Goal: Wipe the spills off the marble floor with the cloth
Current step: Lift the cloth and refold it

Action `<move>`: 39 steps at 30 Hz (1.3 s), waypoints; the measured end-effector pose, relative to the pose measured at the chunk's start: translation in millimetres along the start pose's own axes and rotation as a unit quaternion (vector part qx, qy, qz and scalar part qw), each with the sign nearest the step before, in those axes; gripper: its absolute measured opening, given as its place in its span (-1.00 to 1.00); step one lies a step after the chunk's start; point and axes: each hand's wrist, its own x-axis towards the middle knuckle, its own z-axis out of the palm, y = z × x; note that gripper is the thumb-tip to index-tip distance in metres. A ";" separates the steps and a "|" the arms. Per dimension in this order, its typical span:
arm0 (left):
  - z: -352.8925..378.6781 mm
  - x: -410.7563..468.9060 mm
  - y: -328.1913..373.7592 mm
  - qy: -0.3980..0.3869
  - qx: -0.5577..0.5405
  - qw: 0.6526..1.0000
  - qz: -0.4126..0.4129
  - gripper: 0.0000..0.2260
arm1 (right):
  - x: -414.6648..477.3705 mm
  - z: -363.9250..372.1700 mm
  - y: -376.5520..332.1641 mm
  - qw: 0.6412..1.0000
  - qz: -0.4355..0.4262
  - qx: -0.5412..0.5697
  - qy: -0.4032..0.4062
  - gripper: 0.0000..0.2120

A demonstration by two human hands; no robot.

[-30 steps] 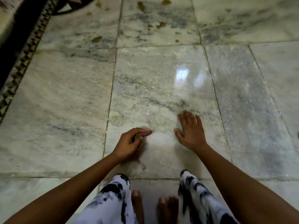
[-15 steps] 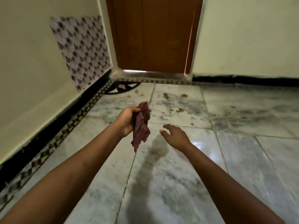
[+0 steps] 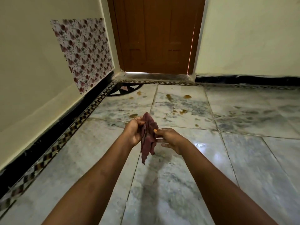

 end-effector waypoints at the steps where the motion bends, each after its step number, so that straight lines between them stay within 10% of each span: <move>1: -1.6 4.2 -1.1 0.003 -0.001 1.000 0.006 -0.67 | 1.2 0.0 -0.4 1.000 -0.010 -0.001 0.021 -0.82; 12: -3.9 14.3 -19.8 0.050 0.209 0.977 0.012 -0.81 | 0.7 -24.2 -0.7 0.986 -0.086 0.018 0.141 -0.69; 19: 4.6 9.9 -39.3 -0.072 0.322 0.943 -0.047 -0.81 | -4.1 -40.4 -1.3 0.984 -0.078 0.094 0.127 -0.76; 39: 3.4 12.1 -37.1 -0.066 0.062 0.981 -0.169 -0.96 | -5.8 -46.6 -1.9 0.934 -0.084 0.317 0.145 -0.78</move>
